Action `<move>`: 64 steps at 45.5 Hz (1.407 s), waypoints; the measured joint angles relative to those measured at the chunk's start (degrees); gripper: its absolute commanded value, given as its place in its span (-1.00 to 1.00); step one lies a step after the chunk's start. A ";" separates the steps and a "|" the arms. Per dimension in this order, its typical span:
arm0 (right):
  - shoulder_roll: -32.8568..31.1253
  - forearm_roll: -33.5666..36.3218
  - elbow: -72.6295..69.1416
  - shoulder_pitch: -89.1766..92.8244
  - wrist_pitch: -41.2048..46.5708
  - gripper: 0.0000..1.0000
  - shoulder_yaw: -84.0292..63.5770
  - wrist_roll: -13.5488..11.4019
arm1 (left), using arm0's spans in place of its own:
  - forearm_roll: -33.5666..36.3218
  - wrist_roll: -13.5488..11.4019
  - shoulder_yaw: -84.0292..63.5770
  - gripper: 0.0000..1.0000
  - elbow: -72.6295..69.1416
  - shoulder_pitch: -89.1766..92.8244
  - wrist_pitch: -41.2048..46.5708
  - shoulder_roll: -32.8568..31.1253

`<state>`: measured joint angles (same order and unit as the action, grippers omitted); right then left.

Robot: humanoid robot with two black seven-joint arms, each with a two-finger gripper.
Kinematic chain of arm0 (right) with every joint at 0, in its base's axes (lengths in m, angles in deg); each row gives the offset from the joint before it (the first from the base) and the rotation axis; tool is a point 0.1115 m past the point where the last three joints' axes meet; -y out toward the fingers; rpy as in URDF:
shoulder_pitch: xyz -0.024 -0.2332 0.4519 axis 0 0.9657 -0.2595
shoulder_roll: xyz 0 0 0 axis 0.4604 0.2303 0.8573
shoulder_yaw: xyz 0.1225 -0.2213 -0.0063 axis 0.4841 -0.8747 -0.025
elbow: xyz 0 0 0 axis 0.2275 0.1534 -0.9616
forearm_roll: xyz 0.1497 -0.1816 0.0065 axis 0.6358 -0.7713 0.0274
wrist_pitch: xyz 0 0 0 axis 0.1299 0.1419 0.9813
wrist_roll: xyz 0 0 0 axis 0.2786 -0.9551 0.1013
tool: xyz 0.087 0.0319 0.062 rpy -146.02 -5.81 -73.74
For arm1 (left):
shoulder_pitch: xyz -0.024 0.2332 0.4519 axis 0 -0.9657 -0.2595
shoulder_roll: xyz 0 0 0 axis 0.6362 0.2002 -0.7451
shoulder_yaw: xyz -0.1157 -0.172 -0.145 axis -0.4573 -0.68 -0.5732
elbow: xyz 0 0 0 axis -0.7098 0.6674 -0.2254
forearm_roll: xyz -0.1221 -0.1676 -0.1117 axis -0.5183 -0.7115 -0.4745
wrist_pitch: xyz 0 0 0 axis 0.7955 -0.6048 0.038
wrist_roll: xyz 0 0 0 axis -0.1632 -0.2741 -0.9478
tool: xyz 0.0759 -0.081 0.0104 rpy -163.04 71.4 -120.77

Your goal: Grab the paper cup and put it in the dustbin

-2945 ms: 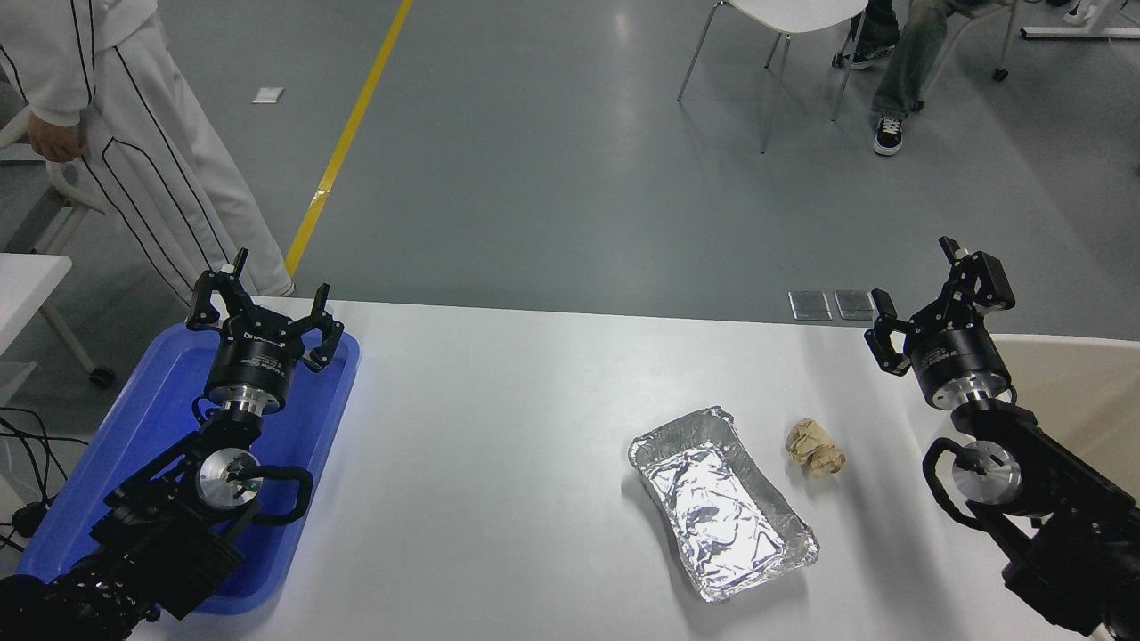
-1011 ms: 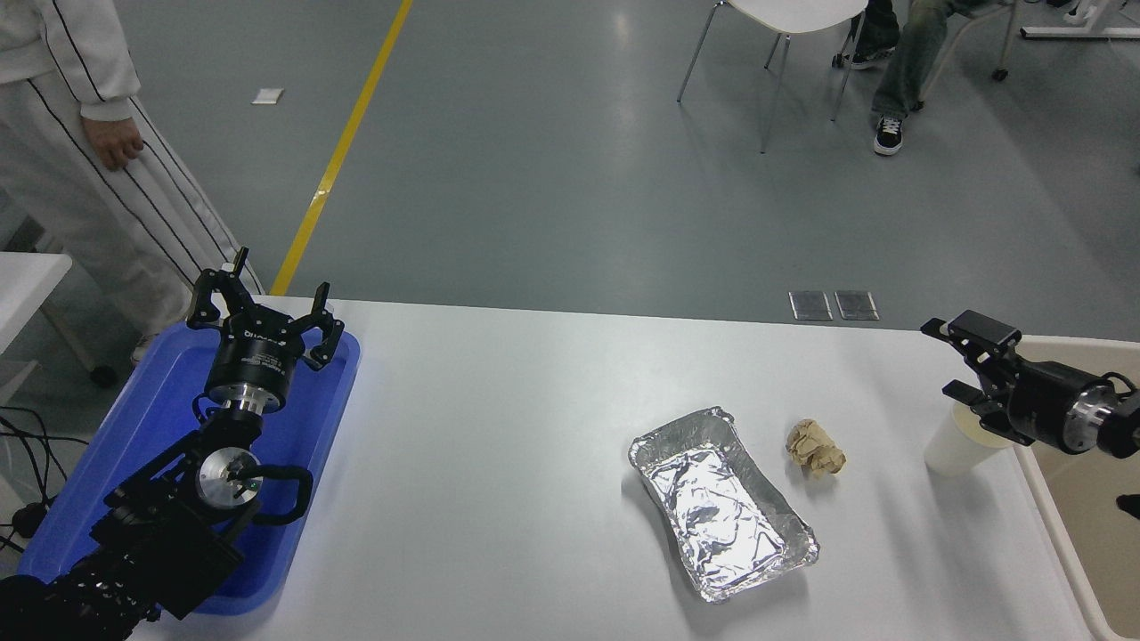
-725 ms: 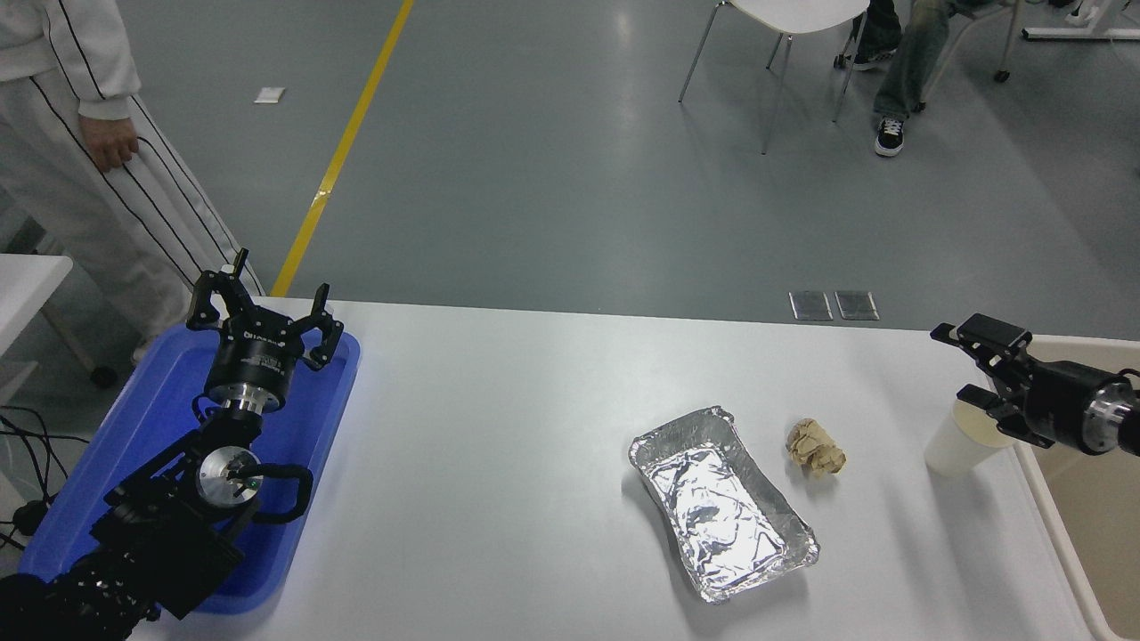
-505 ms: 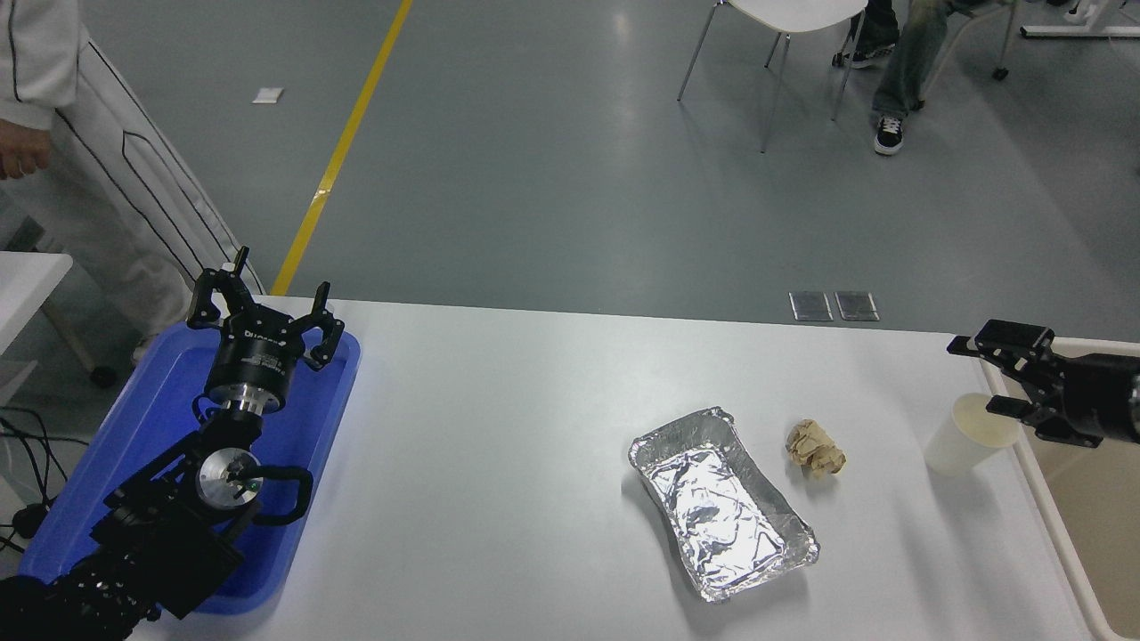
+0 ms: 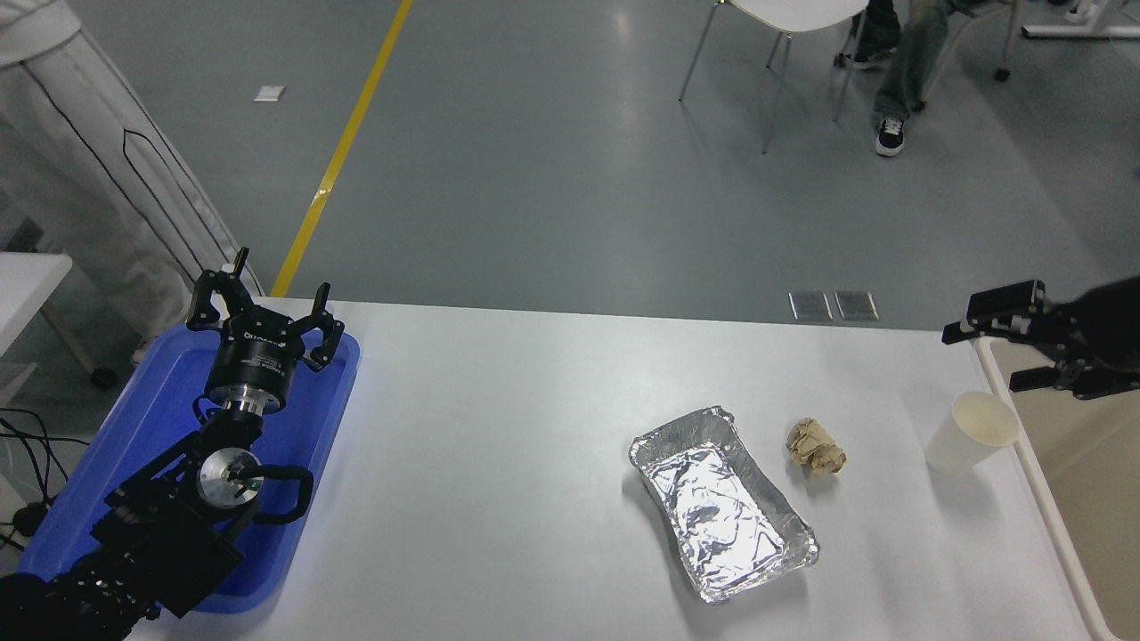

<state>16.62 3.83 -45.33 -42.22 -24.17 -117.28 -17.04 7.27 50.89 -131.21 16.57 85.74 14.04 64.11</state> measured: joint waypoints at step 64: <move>18.99 -5.53 -7.75 -18.56 2.74 0.96 -8.07 -0.14 | -0.01 0.01 0.00 1.00 0.07 0.00 -0.01 0.01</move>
<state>35.60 -1.70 -53.07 -60.78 -21.43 -125.35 -17.18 7.26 50.89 -131.21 16.64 85.74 14.04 64.12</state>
